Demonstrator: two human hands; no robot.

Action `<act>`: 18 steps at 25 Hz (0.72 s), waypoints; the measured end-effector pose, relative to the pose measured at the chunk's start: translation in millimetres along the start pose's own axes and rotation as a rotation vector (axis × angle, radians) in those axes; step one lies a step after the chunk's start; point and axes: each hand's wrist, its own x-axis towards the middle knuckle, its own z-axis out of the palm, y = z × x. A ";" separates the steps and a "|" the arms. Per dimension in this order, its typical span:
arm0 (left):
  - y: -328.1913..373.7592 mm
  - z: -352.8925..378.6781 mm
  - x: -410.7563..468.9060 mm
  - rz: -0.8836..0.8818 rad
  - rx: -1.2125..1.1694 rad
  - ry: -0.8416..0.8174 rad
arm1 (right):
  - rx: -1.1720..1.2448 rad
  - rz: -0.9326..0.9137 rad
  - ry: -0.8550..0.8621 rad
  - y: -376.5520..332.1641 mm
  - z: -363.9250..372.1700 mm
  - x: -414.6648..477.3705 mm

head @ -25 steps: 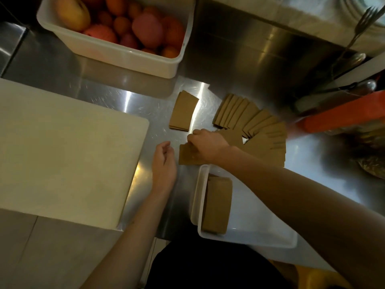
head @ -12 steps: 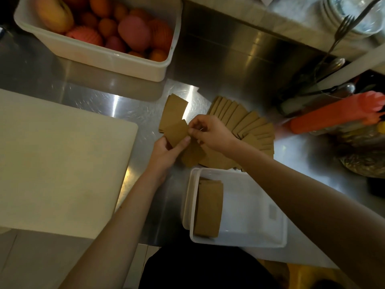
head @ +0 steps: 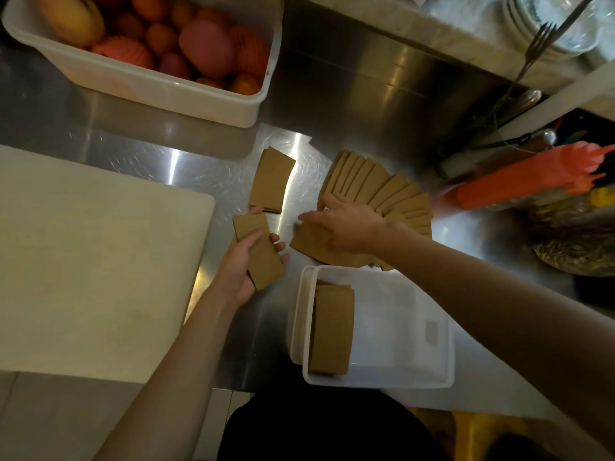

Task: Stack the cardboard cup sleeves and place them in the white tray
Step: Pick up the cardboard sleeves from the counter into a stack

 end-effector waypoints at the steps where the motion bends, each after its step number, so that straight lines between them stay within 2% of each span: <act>1: -3.0 -0.4 -1.0 -0.021 -0.019 -0.015 | -0.085 -0.043 -0.019 -0.6 0.4 2.2; 5: -9.8 3.0 -1.4 -0.044 -0.017 -0.056 | -0.262 -0.139 -0.039 -9.2 2.4 12.5; 10: -8.0 3.2 1.2 -0.039 0.015 -0.069 | -0.272 -0.187 0.049 -12.9 0.8 10.7; 12: -7.0 3.1 2.1 -0.036 0.064 -0.050 | -0.098 -0.164 0.044 -9.7 -3.9 4.4; 15: -7.8 0.1 2.9 -0.052 0.084 -0.034 | 0.386 0.018 -0.099 7.0 -24.3 -11.0; 18: -10.4 -2.4 2.3 -0.063 0.051 -0.057 | 0.550 0.163 -0.010 39.1 -48.7 -28.3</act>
